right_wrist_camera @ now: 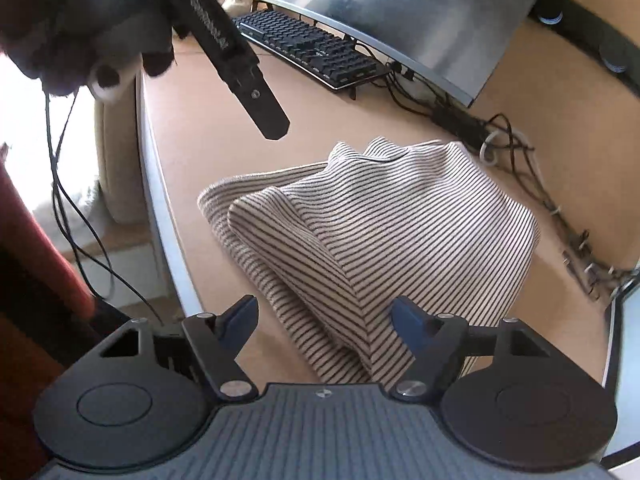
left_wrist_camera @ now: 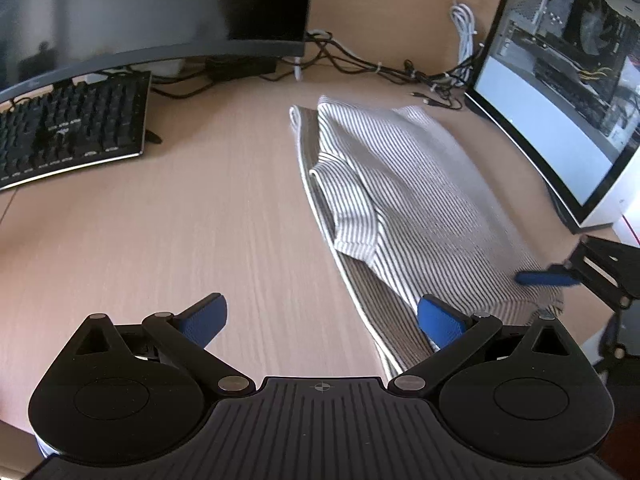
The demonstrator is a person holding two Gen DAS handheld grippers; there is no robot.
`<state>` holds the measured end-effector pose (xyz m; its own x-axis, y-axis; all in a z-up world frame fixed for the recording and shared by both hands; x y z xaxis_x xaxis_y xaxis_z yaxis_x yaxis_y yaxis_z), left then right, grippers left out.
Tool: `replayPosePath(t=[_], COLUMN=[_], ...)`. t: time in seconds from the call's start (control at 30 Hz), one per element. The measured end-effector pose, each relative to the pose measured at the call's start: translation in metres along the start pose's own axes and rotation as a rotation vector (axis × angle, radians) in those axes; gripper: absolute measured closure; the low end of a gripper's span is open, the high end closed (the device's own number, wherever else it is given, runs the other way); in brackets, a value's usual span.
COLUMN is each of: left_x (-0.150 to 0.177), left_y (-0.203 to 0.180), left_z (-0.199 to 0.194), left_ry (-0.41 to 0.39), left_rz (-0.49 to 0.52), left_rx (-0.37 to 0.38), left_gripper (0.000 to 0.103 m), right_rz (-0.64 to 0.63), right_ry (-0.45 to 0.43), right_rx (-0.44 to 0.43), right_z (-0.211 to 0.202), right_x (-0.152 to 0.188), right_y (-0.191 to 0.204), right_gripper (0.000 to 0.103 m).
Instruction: Fold clothes
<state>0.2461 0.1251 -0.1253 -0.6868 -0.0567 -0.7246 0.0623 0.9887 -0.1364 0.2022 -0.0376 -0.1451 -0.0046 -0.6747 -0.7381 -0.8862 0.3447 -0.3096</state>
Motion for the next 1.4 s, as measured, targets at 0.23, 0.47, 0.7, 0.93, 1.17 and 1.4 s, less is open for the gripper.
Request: replayPosePath(t=[0.23, 0.47, 0.7, 0.93, 1.17, 1.4], left_x=[0.012, 0.03, 0.03, 0.005, -0.015, -0.035], left_y=[-0.023, -0.05, -0.06, -0.057, -0.055, -0.05], left_z=[-0.012, -0.001, 0.027, 0.025, 0.031, 0.013], left_ry=[0.036, 0.085, 0.05, -0.005, 0.011, -0.04], left_rz=[0.098, 0.245, 0.325, 0.169, 0.034, 0.007], left_rx=[0.137, 0.149, 0.024, 0.064, 0.173, 0.269], left_gripper=[0.0, 0.0, 0.0, 0.0, 0.0, 0.0], right_rz=[0.382, 0.633, 0.424, 0.091, -0.117, -0.142], right_ry=[0.055, 0.065, 0.061, 0.0, -0.044, 0.024], right_rx=[-0.022, -0.066, -0.014, 0.098, 0.246, 0.213], right_z=[0.011, 0.018, 0.009, 0.003, 0.027, 0.045], right_x=[0.008, 0.011, 0.004, -0.001, 0.0, -0.003], right_y=[-0.046, -0.067, -0.045, -0.02, -0.019, -0.05], right_gripper=[0.028, 0.028, 0.024, 0.018, 0.018, 0.066])
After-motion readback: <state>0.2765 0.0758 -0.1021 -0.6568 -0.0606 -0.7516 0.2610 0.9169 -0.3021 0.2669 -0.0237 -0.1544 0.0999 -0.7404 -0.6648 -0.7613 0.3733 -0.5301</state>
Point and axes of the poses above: each gripper's, at about its wrist camera, not at the fingertips, and z roughly the way its jaws point, y to its left, x to its underside, the point moved 7 cm from there along z, roughly the way its jaws point, and after that the axes turned 8 degrees about -y, right-handed, at the moved point
